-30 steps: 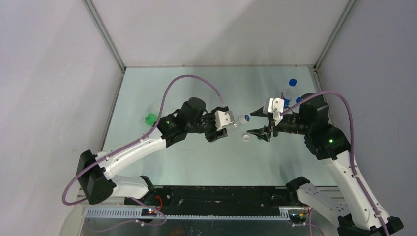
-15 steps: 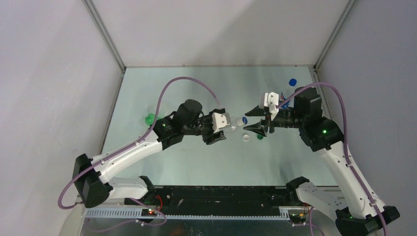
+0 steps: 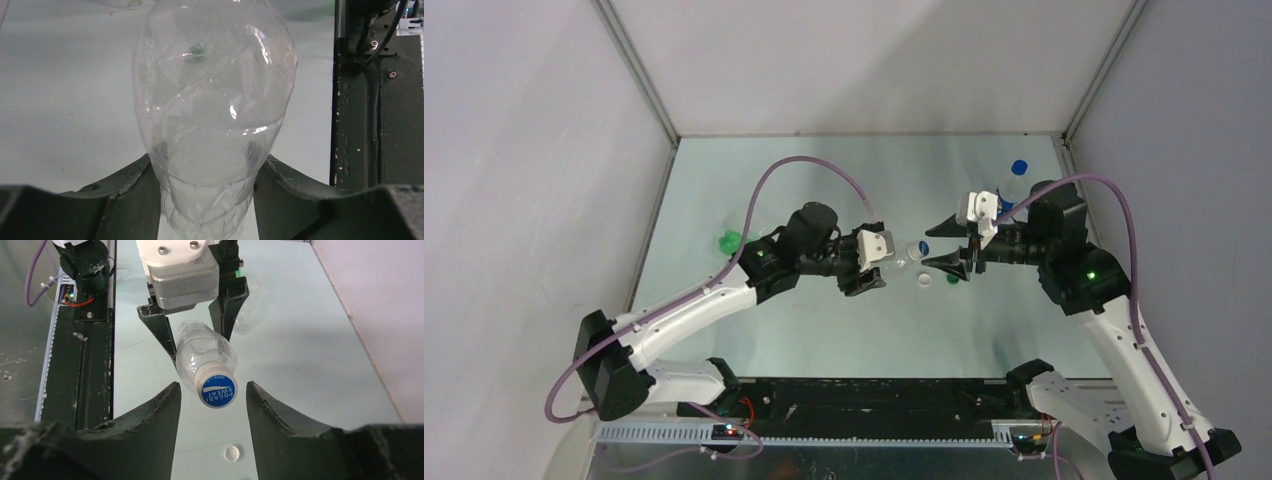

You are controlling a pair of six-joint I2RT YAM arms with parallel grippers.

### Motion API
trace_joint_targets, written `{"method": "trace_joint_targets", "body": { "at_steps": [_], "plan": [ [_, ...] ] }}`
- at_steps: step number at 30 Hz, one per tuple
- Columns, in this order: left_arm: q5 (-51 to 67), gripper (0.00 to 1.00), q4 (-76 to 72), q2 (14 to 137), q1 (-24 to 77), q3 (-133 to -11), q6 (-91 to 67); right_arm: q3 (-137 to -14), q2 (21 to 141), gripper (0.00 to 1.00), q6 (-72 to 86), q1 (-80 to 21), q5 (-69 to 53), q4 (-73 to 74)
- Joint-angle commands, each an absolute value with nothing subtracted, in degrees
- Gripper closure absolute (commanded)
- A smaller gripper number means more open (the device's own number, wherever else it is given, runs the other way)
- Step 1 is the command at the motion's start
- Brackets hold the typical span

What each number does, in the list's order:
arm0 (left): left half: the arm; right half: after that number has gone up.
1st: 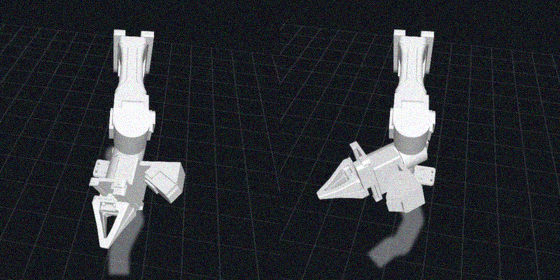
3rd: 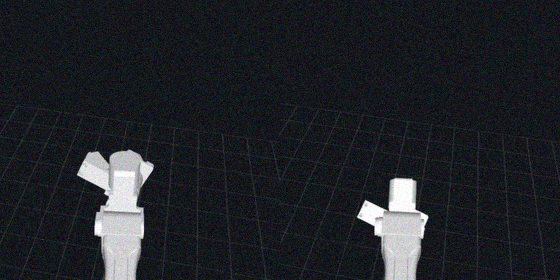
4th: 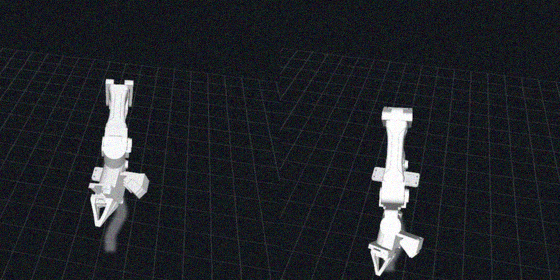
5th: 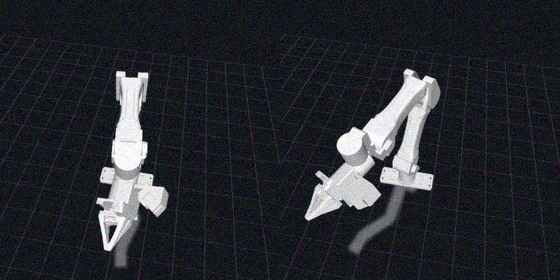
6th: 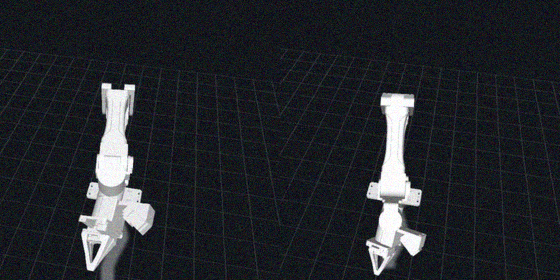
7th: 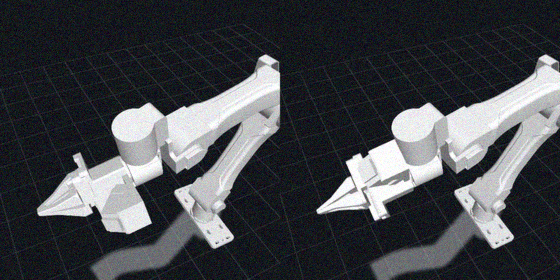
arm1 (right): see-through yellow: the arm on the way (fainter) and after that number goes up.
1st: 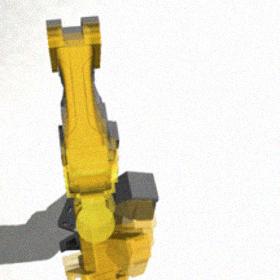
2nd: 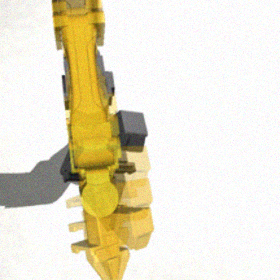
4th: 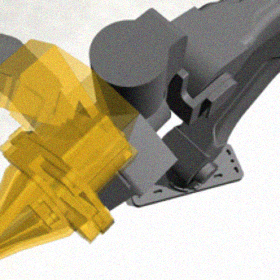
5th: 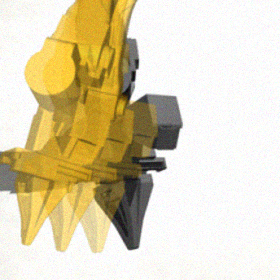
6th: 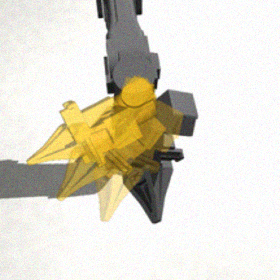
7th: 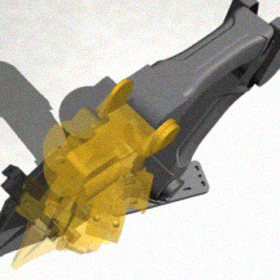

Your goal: Screw on the bottle caps

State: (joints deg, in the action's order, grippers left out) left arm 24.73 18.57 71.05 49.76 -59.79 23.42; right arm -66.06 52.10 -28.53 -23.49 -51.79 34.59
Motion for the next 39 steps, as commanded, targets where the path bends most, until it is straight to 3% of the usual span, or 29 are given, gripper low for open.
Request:
{"method": "trace_joint_targets", "body": {
  "at_steps": [1,18,20,24,27,34,39],
  "plan": [
    [26.46,0.65,17.03,71.38,50.04,-61.72,22.49,-68.13,52.6,0.48,-28.5,-23.16,-54.79,33.66],
    [25.99,0.65,17.78,71.5,50.86,-62.7,23.24,-69.89,56.85,0.6,-26.49,-23.2,-55.6,36.3],
    [25.79,0.65,17.1,71.5,51.03,-62.6,23.27,-69.95,56.9,0.65,-24.91,-23.2,-54.69,36.28],
    [23.04,0.65,14.18,71.49,51.57,-62.26,23.45,-70.03,57.48,0.87,-20.33,-23.19,-52.85,36.16],
    [9.43,0.65,9.71,71.3,53.6,-60.99,24.62,-70.09,57.86,1.0,-10.48,-23.2,-47.19,31.8],
    [-32.95,0.65,-15.49,77.63,64.95,-55.04,36.88,-71.61,61.48,1.0,19.73,-26.13,-22.51,28.97],
    [-46.47,0.65,-36.36,84.08,70.42,-50.72,49.36,-71.9,64.24,1.0,37.47,-25.35,-13.88,31.22]
  ]
}}
